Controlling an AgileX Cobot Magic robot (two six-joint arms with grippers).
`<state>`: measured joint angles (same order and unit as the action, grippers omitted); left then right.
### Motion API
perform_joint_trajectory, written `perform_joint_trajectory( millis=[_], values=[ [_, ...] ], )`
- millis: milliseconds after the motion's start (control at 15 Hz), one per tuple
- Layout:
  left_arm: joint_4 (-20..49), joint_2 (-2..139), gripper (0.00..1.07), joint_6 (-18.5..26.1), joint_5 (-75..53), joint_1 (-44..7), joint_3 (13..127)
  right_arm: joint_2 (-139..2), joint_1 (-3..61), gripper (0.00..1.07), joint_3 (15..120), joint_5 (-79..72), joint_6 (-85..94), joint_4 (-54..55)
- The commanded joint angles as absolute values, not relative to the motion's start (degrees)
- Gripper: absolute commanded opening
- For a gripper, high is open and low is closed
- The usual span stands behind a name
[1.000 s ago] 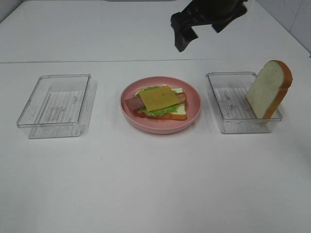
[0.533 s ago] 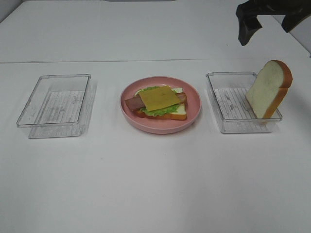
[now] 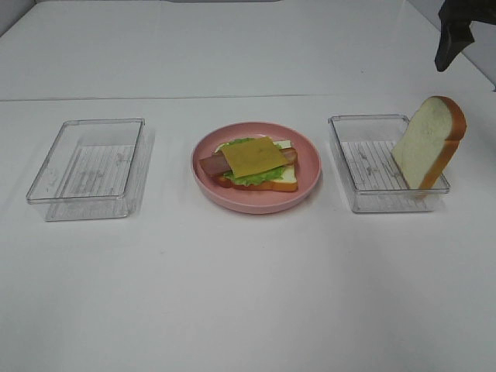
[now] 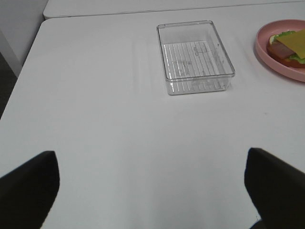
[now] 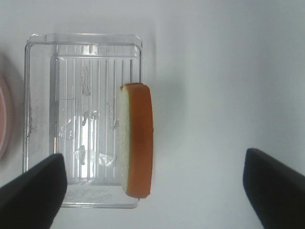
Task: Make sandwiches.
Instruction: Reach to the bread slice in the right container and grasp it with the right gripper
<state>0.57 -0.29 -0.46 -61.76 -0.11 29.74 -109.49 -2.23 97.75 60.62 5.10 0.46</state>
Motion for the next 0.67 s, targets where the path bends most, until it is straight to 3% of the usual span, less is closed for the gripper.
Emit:
perform_joint_trajectory(
  millis=[67, 667],
  values=[
    [1.0, -0.6, 0.98, -0.5, -61.5, 0.1, 29.6, -111.8, -2.6, 0.98, 97.6, 61.1, 7.0, 3.3],
    [1.0, -0.6, 0.98, -0.5, -61.5, 0.1, 29.6, -124.5, -2.6, 0.97, 97.6, 61.8, 8.7, 8.3]
  ],
)
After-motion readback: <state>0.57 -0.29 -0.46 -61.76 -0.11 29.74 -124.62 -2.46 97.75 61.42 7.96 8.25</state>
